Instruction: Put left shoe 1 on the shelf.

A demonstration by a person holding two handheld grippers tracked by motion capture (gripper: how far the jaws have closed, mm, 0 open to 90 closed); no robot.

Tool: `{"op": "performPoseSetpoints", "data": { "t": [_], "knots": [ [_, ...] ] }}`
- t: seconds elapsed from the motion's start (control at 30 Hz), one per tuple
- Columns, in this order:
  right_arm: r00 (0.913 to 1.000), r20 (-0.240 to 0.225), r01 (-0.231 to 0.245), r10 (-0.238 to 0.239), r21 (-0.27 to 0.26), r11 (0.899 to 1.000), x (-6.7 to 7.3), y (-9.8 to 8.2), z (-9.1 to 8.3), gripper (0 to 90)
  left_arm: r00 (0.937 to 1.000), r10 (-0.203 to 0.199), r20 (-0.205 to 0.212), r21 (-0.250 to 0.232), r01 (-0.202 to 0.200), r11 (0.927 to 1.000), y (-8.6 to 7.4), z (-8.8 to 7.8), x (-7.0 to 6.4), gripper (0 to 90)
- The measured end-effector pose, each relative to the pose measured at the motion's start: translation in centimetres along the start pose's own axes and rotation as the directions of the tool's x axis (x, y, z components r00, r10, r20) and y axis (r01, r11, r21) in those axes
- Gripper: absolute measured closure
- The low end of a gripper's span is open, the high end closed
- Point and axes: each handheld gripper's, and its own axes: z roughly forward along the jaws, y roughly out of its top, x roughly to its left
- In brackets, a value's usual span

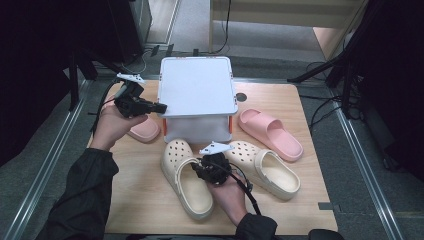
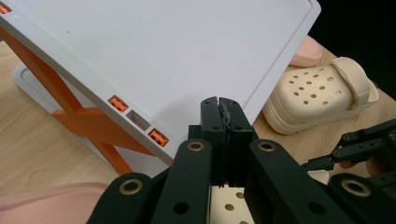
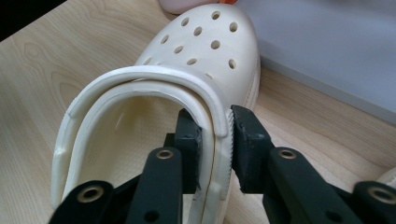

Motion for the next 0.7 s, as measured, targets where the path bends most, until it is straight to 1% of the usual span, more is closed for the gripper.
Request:
{"op": "performPoseSetpoints", "data": {
  "t": [0.07,0.13,0.17,0.23,0.33,0.37,0.43,0.53,0.63,0.67,0.7],
  "knots": [
    [0.9999,0.015,0.007,-0.007,0.005,1.000,0.0,0.1,-0.1,78.1,1.0000,-0.001,0.004,0.000,0.001,1.0000,0.0,0.0,0.1,89.2],
    [0.9999,0.014,-0.001,0.001,0.001,1.000,-0.2,0.2,-0.2,78.6,1.0000,-0.007,0.004,-0.001,0.007,1.0000,0.0,0.0,0.1,89.2],
    [0.9998,0.018,-0.014,0.014,-0.001,1.000,-0.4,0.6,-0.4,78.7,1.0000,-0.004,0.004,0.000,0.004,1.0000,0.0,0.0,0.1,89.2],
    [0.9997,0.021,-0.010,0.010,-0.002,1.000,-0.5,0.8,-0.5,78.8,1.0000,-0.004,0.001,0.000,0.004,1.0000,0.0,-0.1,0.1,89.2],
    [0.9995,0.032,0.004,-0.003,-0.024,1.000,-0.5,1.7,-1.0,78.8,0.9999,-0.009,-0.008,0.000,0.009,1.0000,0.0,-0.1,0.1,89.2],
    [0.9990,0.042,0.014,-0.013,-0.036,0.999,-0.6,2.4,-1.1,78.7,0.9999,-0.008,-0.009,0.001,0.008,1.0000,0.0,-0.1,0.1,89.2],
    [0.9988,0.046,0.014,-0.012,-0.037,0.999,-0.7,2.6,-1.1,78.7,0.9999,-0.005,-0.012,0.000,0.005,1.0000,0.0,-0.1,0.1,89.2],
    [0.9977,0.067,0.015,-0.012,-0.041,0.999,-1.2,3.6,-0.8,78.6,0.9999,-0.006,-0.011,0.001,0.006,1.0000,0.0,-0.1,0.1,89.2],
    [0.9956,0.092,-0.013,0.017,-0.050,0.999,-1.9,4.5,-0.2,78.5,0.9999,-0.006,-0.010,0.000,0.006,1.0000,0.0,-0.1,0.1,89.2],
    [0.9936,0.109,-0.024,0.030,-0.051,0.998,-2.1,4.8,0.1,78.5,0.9999,-0.005,-0.010,0.000,0.005,1.0000,0.0,-0.1,0.1,89.2],
    [0.9922,0.116,-0.040,0.046,-0.052,0.998,-2.3,5.0,0.3,78.4,0.9999,-0.005,-0.010,0.000,0.005,1.0000,0.0,-0.1,0.1,89.2]
  ]
}}
